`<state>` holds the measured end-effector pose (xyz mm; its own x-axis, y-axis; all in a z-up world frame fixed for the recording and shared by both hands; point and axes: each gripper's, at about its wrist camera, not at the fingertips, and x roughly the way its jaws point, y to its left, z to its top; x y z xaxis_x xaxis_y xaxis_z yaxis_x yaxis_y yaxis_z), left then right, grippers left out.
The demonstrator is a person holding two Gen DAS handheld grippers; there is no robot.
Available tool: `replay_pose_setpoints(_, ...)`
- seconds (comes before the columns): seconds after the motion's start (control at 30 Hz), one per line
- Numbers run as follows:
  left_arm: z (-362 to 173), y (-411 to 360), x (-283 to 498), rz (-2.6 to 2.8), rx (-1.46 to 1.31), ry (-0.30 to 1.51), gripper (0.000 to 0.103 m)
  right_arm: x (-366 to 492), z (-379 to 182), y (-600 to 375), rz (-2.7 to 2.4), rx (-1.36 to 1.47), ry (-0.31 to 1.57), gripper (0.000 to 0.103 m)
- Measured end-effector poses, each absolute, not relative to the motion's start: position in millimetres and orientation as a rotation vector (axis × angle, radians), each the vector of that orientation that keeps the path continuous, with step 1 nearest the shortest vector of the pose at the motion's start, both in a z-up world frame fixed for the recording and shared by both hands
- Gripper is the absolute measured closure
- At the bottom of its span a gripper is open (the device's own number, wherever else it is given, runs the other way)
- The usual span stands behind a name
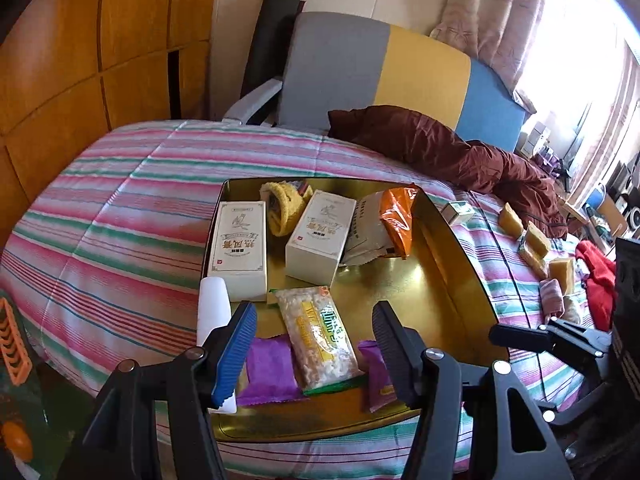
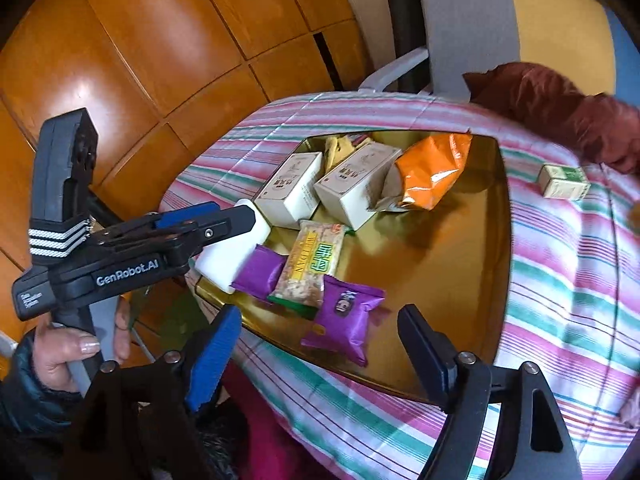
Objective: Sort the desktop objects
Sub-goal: 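Withdraw both grippers from the tray toward the sponge pile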
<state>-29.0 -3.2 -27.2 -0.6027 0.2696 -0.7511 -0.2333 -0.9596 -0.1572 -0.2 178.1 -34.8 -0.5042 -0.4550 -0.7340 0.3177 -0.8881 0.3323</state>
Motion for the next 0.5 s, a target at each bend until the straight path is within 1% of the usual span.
replay_pose_setpoints(0.23,-23.1,14.2,-16.7,2.607,-1.167,0.067,0.041,7.6,-29.5,192.6,-2.478,1.205,-0.187,0.018)
replay_pose_setpoints(0.37,-21.9,18.7,-13.1,2.605,-1.151,0.084,0.040,11.4,-23.6,201.6,-2.550,1.185,-0.134,0.018)
replay_pose_setpoints(0.4,-21.6,19.6,-12.2,2.605,-1.145,0.086,0.039,11.8,-22.0,204.3,-2.569,1.181,-0.112,0.018)
replay_pose_setpoints(0.47,-20.8,21.3,-10.5,2.605,-1.131,0.085,0.031,12.1,-19.2,208.8,-2.600,1.173,-0.085,0.018)
replay_pose_setpoints(0.5,-20.4,22.7,-9.7,2.607,-1.123,0.089,0.025,12.5,-17.7,211.5,-2.619,1.164,-0.071,0.018)
